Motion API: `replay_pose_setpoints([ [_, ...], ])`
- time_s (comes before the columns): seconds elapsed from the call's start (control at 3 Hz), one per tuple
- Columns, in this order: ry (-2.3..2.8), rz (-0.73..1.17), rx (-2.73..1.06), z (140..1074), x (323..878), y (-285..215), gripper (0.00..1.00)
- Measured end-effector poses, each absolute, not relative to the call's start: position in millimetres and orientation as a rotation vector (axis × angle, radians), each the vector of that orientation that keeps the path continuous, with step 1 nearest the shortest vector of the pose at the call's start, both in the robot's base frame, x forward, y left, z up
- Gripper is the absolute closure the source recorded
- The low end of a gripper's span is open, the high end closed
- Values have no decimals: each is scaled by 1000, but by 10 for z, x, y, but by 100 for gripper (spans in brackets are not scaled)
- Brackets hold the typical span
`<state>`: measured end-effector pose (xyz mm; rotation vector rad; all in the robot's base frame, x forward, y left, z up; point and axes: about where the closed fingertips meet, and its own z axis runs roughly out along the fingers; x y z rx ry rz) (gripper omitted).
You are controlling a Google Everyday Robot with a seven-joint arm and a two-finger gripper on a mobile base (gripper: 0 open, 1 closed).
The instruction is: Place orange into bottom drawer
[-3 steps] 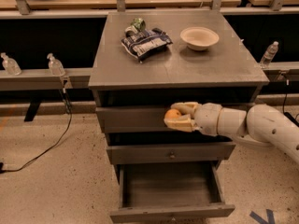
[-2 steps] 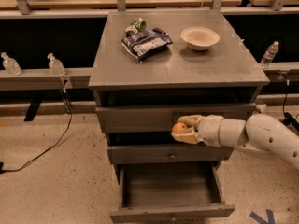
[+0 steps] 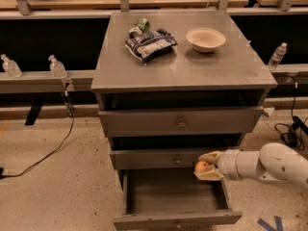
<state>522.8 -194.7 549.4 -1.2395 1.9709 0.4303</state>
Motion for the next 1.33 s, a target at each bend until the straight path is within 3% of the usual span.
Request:
replay_pose_setpoints([
  [0.67,1997,469,-1255,5189,5307,-2063,100],
  [1.33,2104,539,-1163,3941,5324,-2792,100],
])
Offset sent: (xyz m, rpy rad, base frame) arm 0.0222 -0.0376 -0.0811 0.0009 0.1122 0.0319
